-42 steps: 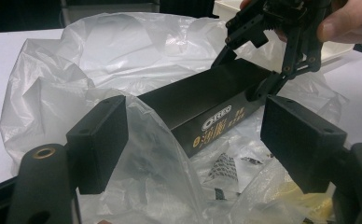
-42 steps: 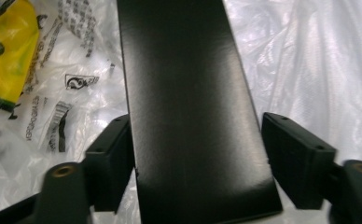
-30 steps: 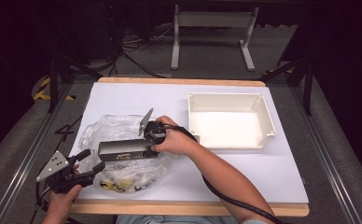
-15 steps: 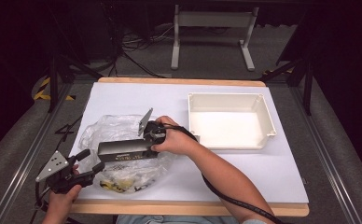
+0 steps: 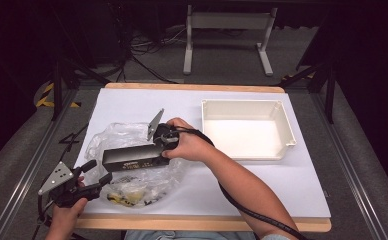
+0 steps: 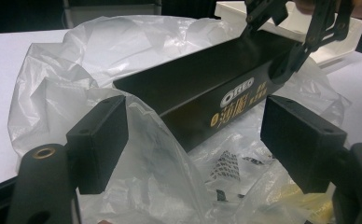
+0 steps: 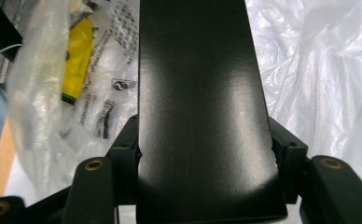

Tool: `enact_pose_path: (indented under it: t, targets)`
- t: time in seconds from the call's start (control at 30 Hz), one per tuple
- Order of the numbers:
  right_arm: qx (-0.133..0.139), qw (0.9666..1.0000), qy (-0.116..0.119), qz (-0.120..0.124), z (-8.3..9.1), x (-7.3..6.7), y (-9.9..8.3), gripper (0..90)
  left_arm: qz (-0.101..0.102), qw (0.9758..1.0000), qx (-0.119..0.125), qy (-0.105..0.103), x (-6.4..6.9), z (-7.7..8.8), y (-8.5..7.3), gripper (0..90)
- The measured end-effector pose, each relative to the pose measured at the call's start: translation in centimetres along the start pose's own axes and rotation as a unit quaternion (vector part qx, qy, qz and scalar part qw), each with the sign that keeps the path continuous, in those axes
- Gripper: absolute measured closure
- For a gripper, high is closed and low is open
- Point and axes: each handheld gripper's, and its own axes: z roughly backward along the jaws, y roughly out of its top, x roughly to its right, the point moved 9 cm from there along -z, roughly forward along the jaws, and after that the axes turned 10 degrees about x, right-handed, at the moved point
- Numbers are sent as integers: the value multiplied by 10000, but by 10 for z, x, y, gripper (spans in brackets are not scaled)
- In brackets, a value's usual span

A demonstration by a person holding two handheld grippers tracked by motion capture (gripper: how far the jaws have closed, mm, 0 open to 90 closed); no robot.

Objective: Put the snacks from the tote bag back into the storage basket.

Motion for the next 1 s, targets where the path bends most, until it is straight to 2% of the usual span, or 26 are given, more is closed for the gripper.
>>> enact_pose_path:
  t: [0.17, 0.43, 1.0]
  targets:
    - [16, 10000, -3, 41, 9, -1, 6, 433, 25, 10000, 39, -3, 0, -1, 0, 241]
    - [145, 9999, 24, -27, 19, -4, 15, 433, 51, 10000, 62, 21, -1, -1, 0, 241]
    - [249, 9995, -102, 157, 52, -7, 35, 433, 58, 10000, 7, 22, -1, -1, -1, 241]
